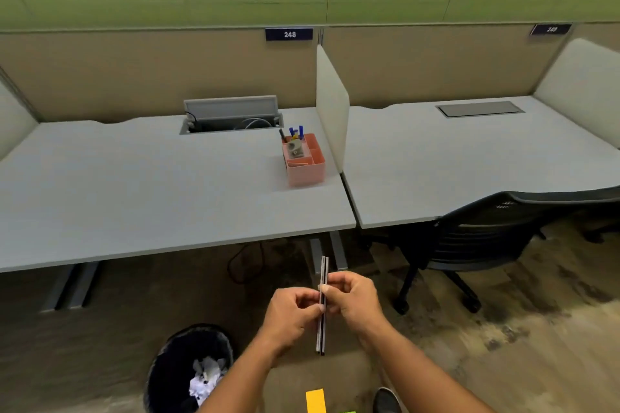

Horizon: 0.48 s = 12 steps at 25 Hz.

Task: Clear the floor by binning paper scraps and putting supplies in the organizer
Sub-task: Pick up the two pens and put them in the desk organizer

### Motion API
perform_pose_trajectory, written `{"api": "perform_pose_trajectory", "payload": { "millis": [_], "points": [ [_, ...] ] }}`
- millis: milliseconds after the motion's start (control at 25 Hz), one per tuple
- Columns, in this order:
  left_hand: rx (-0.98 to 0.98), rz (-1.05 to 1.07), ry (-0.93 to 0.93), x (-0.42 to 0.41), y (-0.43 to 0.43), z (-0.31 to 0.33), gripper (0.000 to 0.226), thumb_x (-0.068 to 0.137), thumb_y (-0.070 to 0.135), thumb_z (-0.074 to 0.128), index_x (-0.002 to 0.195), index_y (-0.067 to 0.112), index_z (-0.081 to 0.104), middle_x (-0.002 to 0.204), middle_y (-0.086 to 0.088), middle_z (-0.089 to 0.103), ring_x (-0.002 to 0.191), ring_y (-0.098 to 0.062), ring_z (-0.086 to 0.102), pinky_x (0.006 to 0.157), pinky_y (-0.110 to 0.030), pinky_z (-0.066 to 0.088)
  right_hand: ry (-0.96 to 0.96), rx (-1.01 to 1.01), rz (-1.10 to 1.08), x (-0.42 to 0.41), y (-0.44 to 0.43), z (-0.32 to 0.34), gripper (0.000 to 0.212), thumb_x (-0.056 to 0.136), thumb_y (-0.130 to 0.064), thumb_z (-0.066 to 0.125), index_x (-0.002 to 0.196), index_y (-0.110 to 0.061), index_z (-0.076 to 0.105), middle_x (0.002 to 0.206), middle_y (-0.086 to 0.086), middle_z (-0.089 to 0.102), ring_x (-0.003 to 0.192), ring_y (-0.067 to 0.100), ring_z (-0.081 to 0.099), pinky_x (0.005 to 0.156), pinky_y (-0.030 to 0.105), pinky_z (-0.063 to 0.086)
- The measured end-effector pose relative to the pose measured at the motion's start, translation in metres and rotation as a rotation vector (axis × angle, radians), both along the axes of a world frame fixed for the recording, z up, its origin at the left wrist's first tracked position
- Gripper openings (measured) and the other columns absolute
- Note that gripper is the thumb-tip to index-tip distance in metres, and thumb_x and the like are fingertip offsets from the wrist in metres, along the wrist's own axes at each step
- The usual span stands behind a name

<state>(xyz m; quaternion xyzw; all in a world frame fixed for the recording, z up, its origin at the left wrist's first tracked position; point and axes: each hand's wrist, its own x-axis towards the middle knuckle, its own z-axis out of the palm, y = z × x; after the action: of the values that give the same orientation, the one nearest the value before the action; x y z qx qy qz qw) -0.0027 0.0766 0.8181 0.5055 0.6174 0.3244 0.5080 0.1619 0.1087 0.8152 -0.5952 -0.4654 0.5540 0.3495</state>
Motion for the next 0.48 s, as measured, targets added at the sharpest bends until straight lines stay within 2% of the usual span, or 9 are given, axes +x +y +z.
{"api": "perform_pose_trajectory", "payload": {
  "millis": [120,240,320,400,480],
  "points": [
    [0.019,-0.031,0.022,0.003,0.034,0.012,0.015,0.09,0.02,0.078,0.098,0.032,0.083,0.09,0.008,0.082,0.087,-0.011,0.078,0.08,-0.031,0.065,0.025,0.019,0.014,0.002,0.033,0.013,0.021,0.087,-0.023,0.08,0.101,-0.037,0.074,0.094,-0.005,0.08,0.086,0.012,0.079,0.067,0.026,0.063],
    [0.013,-0.034,0.008,0.011,0.083,0.017,0.017,0.091,0.017,0.076,0.1,0.03,0.082,0.093,0.006,0.082,0.089,-0.011,0.079,0.083,-0.032,0.066,0.025,0.032,0.039,0.007,0.084,0.02,0.026,0.087,-0.024,0.08,0.095,-0.048,0.073,0.094,-0.009,0.08,0.085,0.011,0.079,0.067,0.028,0.065],
    [-0.007,0.002,-0.018,0.016,0.125,0.017,0.018,0.092,0.014,0.075,0.099,0.029,0.082,0.095,0.006,0.082,0.09,-0.012,0.08,0.084,-0.033,0.066,0.017,0.033,0.062,0.012,0.131,0.016,0.019,0.088,-0.023,0.078,0.097,-0.039,0.075,0.093,-0.006,0.08,0.085,0.013,0.079,0.069,0.03,0.065],
    [-0.031,0.056,-0.045,0.021,0.17,0.016,0.018,0.093,0.013,0.074,0.098,0.029,0.081,0.095,0.006,0.082,0.092,-0.014,0.08,0.085,-0.036,0.066,0.014,0.053,0.094,0.014,0.181,0.013,0.016,0.088,-0.024,0.078,0.102,-0.032,0.075,0.095,-0.007,0.08,0.087,0.009,0.078,0.071,0.026,0.064],
    [-0.066,0.126,-0.049,0.024,0.216,0.016,0.018,0.093,0.011,0.073,0.096,0.028,0.08,0.094,0.005,0.082,0.091,-0.016,0.08,0.086,-0.039,0.066,-0.004,0.081,0.133,0.013,0.232,0.015,0.017,0.088,-0.024,0.079,0.101,-0.033,0.073,0.094,-0.01,0.079,0.088,0.005,0.076,0.073,0.024,0.063]
  ]
}}
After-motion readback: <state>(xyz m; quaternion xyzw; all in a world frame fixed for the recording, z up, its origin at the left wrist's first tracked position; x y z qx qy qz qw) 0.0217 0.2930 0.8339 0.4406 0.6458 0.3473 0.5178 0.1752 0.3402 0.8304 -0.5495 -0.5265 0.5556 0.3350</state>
